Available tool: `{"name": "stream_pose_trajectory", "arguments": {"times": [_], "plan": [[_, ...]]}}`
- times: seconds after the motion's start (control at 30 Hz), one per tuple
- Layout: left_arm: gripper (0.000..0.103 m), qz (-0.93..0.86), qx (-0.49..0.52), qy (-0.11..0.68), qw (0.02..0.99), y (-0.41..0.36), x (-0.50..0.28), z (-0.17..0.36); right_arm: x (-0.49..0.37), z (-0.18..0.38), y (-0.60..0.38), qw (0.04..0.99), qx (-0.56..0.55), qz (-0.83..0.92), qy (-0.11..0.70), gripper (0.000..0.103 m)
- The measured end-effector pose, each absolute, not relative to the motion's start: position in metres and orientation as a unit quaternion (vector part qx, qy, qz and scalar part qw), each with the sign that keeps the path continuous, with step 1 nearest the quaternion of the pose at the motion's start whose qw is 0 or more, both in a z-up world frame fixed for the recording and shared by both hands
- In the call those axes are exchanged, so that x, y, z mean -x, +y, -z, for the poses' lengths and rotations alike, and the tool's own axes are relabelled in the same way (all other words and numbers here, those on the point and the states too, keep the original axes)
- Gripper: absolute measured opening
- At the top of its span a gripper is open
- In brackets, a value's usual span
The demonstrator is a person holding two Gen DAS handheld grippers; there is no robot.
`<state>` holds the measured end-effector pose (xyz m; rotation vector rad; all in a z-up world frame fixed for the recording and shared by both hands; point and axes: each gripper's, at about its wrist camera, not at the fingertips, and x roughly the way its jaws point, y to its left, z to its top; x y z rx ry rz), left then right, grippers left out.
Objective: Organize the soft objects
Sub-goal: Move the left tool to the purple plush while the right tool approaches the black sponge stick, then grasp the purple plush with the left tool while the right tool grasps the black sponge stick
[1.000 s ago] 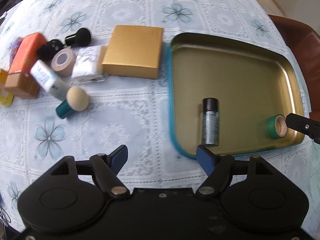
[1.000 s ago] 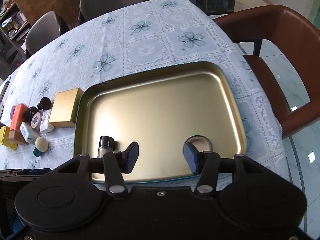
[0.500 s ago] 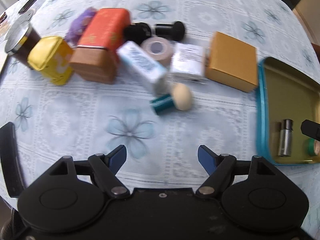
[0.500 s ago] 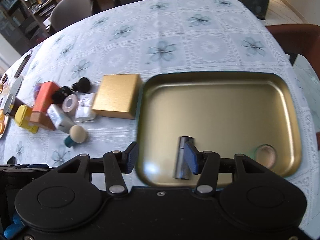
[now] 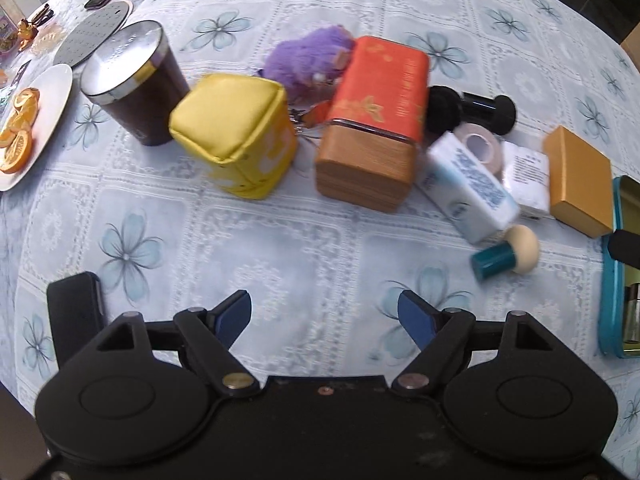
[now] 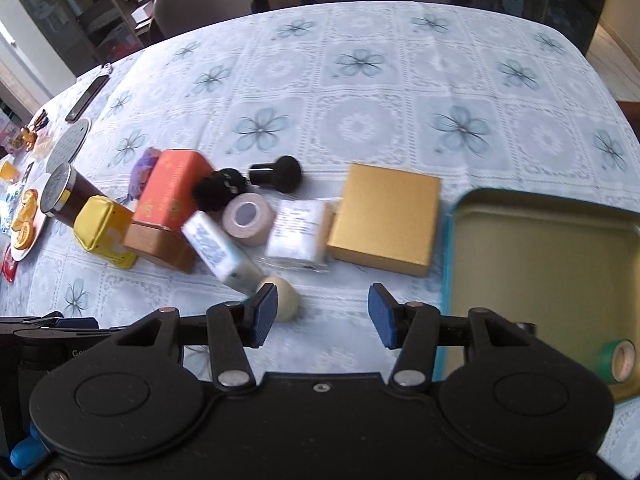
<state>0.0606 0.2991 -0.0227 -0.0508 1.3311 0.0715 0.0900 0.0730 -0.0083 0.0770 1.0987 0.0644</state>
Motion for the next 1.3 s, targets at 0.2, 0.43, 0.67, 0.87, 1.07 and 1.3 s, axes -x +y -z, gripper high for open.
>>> {"name": "stream_pose_trajectory", "arguments": {"times": [0.2,0.43,0.67,0.87,1.07,1.3], "plan": [[0.079,-0.023,0.024,0.623,0.782,0.322,-0.068,0.03,-0.111,0.021,0.102,0.851,-0.036,-0.022,0.524,0.051],[0.079,-0.011,0.028,0.618,0.786,0.339,-0.078,0.03,-0.14,0.029,0.116,0.853,-0.029,0.003,0.521,0.051],[0.079,-0.006,0.035,0.608,0.793,0.347,-0.097,0.023,-0.177,0.036,0.119,0.852,-0.035,0.014,0.522,0.051],[0.079,-0.005,0.041,0.592,0.805,0.351,-0.125,0.009,-0.209,0.048,0.124,0.844,-0.026,0.014,0.535,0.051],[0.079,-0.009,0.044,0.569,0.821,0.354,-0.159,-0.008,-0.232,0.064,0.121,0.823,-0.057,0.007,0.565,0.051],[0.08,-0.019,0.041,0.564,0.824,0.359,-0.2,-0.01,-0.25,0.076,0.121,0.815,-0.063,0.016,0.575,0.053]]}}
